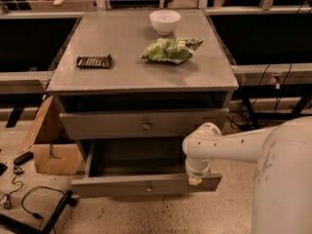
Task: Open middle drawer
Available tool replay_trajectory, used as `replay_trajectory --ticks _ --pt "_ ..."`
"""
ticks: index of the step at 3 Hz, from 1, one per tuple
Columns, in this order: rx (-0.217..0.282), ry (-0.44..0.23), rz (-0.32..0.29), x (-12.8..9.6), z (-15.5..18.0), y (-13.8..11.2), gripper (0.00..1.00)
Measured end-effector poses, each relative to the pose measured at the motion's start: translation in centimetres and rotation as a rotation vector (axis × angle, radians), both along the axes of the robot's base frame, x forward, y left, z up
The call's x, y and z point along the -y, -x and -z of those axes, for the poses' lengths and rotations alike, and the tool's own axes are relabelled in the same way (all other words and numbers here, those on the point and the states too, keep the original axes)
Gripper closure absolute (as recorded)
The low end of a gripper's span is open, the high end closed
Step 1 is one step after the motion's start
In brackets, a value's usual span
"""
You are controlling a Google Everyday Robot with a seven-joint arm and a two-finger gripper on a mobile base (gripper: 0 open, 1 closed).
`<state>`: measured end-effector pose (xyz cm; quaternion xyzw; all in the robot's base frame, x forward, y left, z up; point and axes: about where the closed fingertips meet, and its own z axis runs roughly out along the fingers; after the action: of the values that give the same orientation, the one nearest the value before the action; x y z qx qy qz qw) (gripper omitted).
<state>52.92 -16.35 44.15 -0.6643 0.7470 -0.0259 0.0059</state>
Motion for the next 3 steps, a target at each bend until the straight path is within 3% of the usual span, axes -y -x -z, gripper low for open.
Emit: replay_trajectory --ticks 1,3 --pt "0.000 0.000 0.000 0.0 0.0 0.0 0.04" --pt "-0.041 -0.024 0.028 0.2 2.1 0.8 0.00"
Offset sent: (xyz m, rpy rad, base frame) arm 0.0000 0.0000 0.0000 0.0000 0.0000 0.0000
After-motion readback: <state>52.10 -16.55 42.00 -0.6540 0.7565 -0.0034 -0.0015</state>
